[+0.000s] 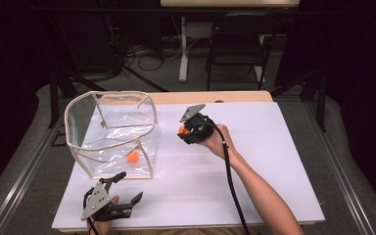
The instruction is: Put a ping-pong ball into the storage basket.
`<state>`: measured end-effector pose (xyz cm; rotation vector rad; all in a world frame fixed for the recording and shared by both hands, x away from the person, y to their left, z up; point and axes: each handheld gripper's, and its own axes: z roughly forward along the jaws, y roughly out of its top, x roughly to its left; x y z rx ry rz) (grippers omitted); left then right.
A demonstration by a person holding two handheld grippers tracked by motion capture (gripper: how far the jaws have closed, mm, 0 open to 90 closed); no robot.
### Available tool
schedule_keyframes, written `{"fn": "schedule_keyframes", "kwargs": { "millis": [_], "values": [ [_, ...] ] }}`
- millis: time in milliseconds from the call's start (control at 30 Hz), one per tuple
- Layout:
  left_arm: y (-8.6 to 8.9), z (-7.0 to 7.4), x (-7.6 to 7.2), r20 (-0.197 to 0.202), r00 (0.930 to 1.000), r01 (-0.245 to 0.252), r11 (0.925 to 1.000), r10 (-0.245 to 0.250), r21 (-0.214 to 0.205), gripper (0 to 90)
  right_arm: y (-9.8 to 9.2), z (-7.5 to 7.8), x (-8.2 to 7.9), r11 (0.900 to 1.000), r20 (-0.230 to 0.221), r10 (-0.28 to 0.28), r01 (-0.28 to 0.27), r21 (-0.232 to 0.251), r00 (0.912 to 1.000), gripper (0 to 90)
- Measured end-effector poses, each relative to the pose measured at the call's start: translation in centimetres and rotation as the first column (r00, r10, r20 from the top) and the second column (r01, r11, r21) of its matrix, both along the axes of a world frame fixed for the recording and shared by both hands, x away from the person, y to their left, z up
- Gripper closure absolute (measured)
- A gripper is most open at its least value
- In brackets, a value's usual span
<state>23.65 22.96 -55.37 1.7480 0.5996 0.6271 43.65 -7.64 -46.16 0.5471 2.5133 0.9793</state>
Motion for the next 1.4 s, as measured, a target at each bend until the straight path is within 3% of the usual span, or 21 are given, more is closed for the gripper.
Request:
{"fn": "schedule_keyframes", "kwargs": {
  "millis": [1400],
  "values": [
    [-0.1,0.0,0.0,0.003,1.0000,0.003,1.0000,-0.003,0.003,15.7,-0.4,2.2,-1.3,0.9965,0.041,0.016,-0.019,0.081,0.9990,50.9]
  ]
}}
